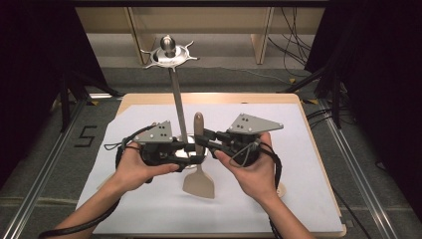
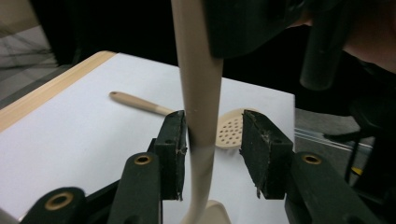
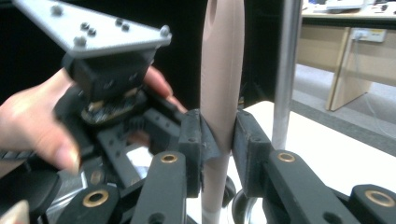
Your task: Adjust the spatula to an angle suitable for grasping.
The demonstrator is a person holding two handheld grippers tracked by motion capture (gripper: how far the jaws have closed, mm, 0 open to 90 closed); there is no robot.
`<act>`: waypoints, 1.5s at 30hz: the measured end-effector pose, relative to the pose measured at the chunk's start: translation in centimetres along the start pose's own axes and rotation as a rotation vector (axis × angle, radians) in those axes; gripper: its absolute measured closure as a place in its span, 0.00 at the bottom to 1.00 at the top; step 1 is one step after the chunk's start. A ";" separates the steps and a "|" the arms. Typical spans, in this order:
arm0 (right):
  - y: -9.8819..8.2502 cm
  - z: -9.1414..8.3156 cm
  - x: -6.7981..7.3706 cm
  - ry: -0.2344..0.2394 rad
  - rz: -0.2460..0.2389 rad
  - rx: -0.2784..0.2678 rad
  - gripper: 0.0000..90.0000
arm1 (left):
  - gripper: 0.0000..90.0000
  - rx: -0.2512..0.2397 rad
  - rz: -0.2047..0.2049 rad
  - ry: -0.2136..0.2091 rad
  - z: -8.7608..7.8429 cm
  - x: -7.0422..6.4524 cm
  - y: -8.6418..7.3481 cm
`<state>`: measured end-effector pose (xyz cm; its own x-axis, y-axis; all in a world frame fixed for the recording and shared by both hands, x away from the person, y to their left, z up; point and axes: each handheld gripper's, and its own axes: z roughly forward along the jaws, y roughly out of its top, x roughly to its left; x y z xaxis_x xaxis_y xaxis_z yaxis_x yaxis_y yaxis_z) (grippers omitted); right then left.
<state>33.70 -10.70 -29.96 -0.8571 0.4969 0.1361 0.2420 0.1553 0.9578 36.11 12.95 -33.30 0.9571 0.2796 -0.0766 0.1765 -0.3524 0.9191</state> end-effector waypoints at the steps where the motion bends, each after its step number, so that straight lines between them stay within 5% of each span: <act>1: 0.0 0.0 0.0 0.000 0.000 0.000 0.84 | 0.68 0.000 0.000 0.000 0.0 0.0 0.0; 2: -0.2 -0.1 -0.2 0.011 -0.034 -0.001 0.84 | 0.69 0.012 0.021 -0.019 -0.1 0.2 -0.1; 5: -0.4 0.1 -0.2 0.055 -0.018 0.004 0.84 | 0.73 0.010 0.001 -0.074 0.0 0.2 -0.6; 6: -0.5 0.0 -0.1 0.060 -0.006 0.014 0.84 | 0.74 0.009 0.038 -0.096 0.1 0.4 -0.6; 9: -0.5 0.1 0.0 0.079 -0.004 0.015 0.84 | 0.78 0.011 0.052 -0.081 0.1 0.3 -0.6; 11: -0.5 0.0 -0.1 0.082 -0.015 0.008 0.84 | 0.85 0.003 0.025 -0.086 0.1 0.4 -0.6; 12: -0.5 -0.1 -0.1 0.090 -0.015 0.004 0.84 | 0.85 0.006 -0.024 -0.072 0.0 0.1 -0.5; 14: -0.5 -0.1 -0.2 0.095 -0.018 -0.004 0.84 | 0.85 0.006 -0.027 -0.069 0.0 0.1 -0.4; 18: -0.4 -0.3 -0.3 0.086 -0.010 -0.031 0.78 | 0.85 0.028 -0.008 -0.011 -0.1 -0.1 0.0; 20: -0.3 -0.8 -0.3 0.045 -0.016 -0.077 0.71 | 0.86 0.035 -0.055 0.057 -0.2 -0.3 0.1; 23: -0.5 -1.3 -0.6 0.020 -0.008 -0.111 0.68 | 0.86 0.025 -0.054 0.101 -0.4 -0.2 0.4; 24: -0.6 -1.6 -0.6 -0.002 0.004 -0.115 0.68 | 0.86 0.008 -0.088 0.153 -0.6 -0.2 0.6; 30: -2.2 -2.5 -1.7 -0.081 0.039 -0.095 0.68 | 0.86 -0.022 -0.152 0.262 -1.1 -0.2 1.5; 39: -5.1 -3.0 -2.8 -0.175 0.054 -0.021 0.68 | 0.86 -0.031 -0.147 0.301 -1.5 0.1 2.9; 43: -6.3 -2.9 -3.2 -0.174 0.046 0.004 0.68 | 0.86 -0.045 -0.157 0.305 -1.6 0.5 3.3; 45: -6.7 -2.9 -3.1 -0.188 0.064 0.023 0.68 | 0.86 -0.040 -0.097 0.315 -1.8 1.2 3.7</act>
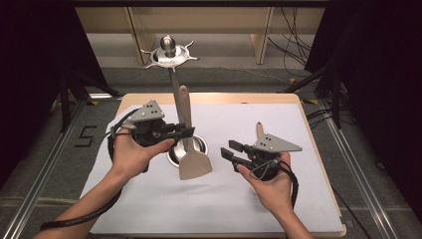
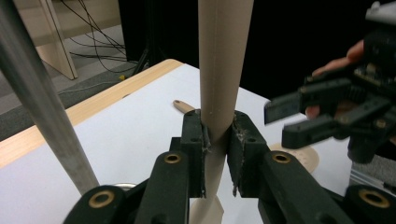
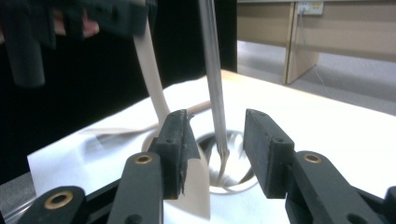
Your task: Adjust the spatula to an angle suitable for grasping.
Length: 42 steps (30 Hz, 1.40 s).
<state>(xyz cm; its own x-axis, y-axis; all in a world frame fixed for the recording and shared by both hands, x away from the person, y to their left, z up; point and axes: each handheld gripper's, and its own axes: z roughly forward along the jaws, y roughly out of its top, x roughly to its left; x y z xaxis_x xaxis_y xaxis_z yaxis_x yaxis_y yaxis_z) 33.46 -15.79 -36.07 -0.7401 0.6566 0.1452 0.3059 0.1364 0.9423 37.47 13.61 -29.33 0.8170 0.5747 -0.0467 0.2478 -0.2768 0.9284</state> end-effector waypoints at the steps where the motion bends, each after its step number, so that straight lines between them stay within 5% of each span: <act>1: -0.1 0.2 -0.2 0.005 -0.029 -0.015 0.68 | 0.86 0.000 0.000 0.000 0.0 0.0 0.0; 2: -0.3 0.0 0.0 -0.008 0.016 0.018 0.68 | 0.86 -0.003 0.001 0.014 -0.1 0.1 0.4; 6: -0.5 0.1 -0.3 -0.008 0.013 0.014 0.67 | 0.85 -0.009 0.020 0.014 -0.1 0.2 0.9; 14: -0.7 0.0 -0.4 -0.019 0.014 0.019 0.67 | 0.85 -0.023 -0.019 0.050 -0.6 0.4 2.4; 15: -0.7 0.0 -0.4 -0.017 0.016 0.018 0.67 | 0.85 -0.028 0.002 0.048 -0.7 0.6 2.5; 38: -0.7 0.1 -0.6 -0.011 0.021 0.014 0.66 | 0.85 -0.022 -0.055 0.050 -1.2 2.0 1.8; 39: -0.7 0.0 -0.6 -0.018 0.022 0.023 0.66 | 0.85 -0.024 -0.117 0.048 -1.2 1.7 1.6; 41: -0.7 0.1 -0.6 -0.017 0.024 0.015 0.66 | 0.85 -0.023 -0.119 0.047 -1.2 1.8 1.6; 42: -0.7 0.1 -0.6 -0.013 0.025 0.013 0.66 | 0.85 -0.019 -0.084 0.054 -1.2 2.5 1.5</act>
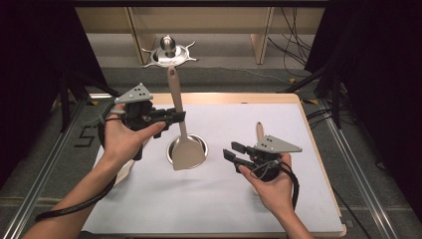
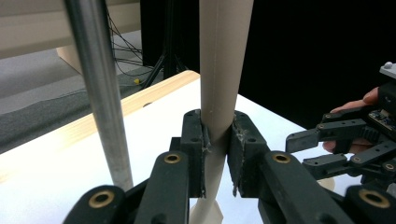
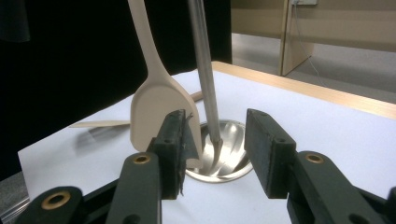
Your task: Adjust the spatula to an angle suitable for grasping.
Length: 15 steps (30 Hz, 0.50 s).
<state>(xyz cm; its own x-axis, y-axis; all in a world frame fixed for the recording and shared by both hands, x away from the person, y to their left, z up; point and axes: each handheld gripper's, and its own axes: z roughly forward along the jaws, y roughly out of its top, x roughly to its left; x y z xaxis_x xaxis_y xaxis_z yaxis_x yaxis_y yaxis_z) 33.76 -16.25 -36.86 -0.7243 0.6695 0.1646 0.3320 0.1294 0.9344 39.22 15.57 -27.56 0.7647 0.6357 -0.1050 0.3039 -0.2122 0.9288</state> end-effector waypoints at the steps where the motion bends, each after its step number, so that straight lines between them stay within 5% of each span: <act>1: 0.0 0.0 0.0 -0.002 0.004 0.006 0.66 | 0.85 0.000 0.000 0.000 0.0 0.0 0.0; 6: -0.1 0.1 -0.2 -0.001 -0.013 0.002 0.66 | 0.85 -0.001 0.016 0.002 -0.1 0.8 -0.3; 9: -0.2 0.0 0.1 -0.009 0.020 0.021 0.65 | 0.85 -0.002 0.028 0.006 -0.2 0.9 -0.3; 12: -0.3 0.1 -0.2 -0.004 -0.010 0.003 0.64 | 0.78 -0.030 0.030 0.000 -0.4 1.1 -0.4; 15: -0.4 0.1 -0.2 -0.004 -0.001 0.007 0.64 | 0.69 -0.081 0.092 0.029 -2.1 0.6 -0.2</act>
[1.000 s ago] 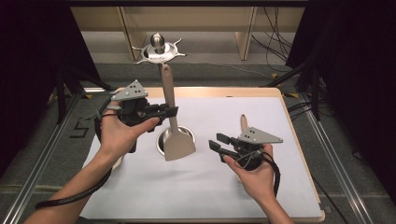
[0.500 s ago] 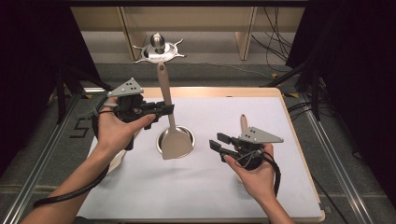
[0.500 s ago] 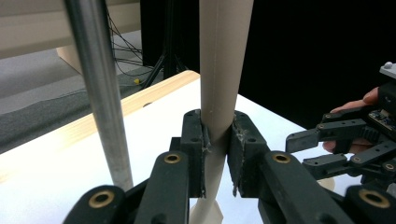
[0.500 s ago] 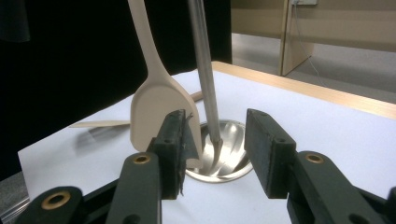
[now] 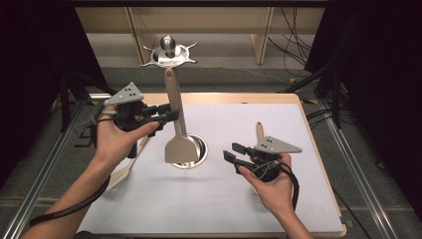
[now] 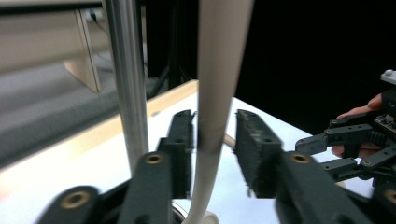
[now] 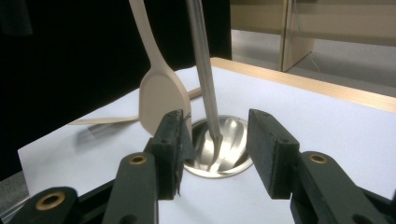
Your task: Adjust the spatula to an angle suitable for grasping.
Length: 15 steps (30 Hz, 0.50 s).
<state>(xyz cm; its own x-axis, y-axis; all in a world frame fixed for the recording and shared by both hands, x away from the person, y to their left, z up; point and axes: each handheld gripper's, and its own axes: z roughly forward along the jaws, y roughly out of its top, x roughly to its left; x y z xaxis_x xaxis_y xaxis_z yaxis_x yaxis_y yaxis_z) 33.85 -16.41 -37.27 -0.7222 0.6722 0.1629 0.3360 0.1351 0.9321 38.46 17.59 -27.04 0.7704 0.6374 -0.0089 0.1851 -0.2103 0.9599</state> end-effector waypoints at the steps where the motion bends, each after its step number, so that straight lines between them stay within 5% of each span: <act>1: 0.0 0.0 -0.1 0.002 -0.009 -0.002 0.64 | 0.69 0.000 0.009 0.011 -0.4 0.0 0.0; 4: 0.0 -0.1 -0.1 -0.002 0.002 0.005 0.64 | 0.73 -0.004 -0.007 0.050 -1.8 -0.2 0.2; 10: 0.0 0.0 0.1 -0.011 0.016 0.011 0.64 | 0.98 -0.090 -0.030 0.133 -3.6 0.6 1.4; 12: -0.1 0.0 -0.1 -0.009 -0.010 0.015 0.64 | 0.99 -0.125 -0.031 0.151 -3.8 0.8 2.0; 13: -0.1 -0.1 0.2 -0.016 0.030 0.029 0.65 | 0.99 -0.134 -0.048 0.163 -4.0 0.8 2.2; 15: -0.2 0.0 0.2 -0.009 0.033 0.024 0.65 | 0.99 -0.156 -0.045 0.166 -4.0 0.8 2.4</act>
<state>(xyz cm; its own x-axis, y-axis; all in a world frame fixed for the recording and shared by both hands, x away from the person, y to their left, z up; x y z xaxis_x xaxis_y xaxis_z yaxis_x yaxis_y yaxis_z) 33.66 -16.26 -37.40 -0.7052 0.6831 0.1900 0.3737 0.1303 0.9183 37.08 20.56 -23.61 0.6505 0.7592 -0.0184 0.1102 -0.0704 0.9914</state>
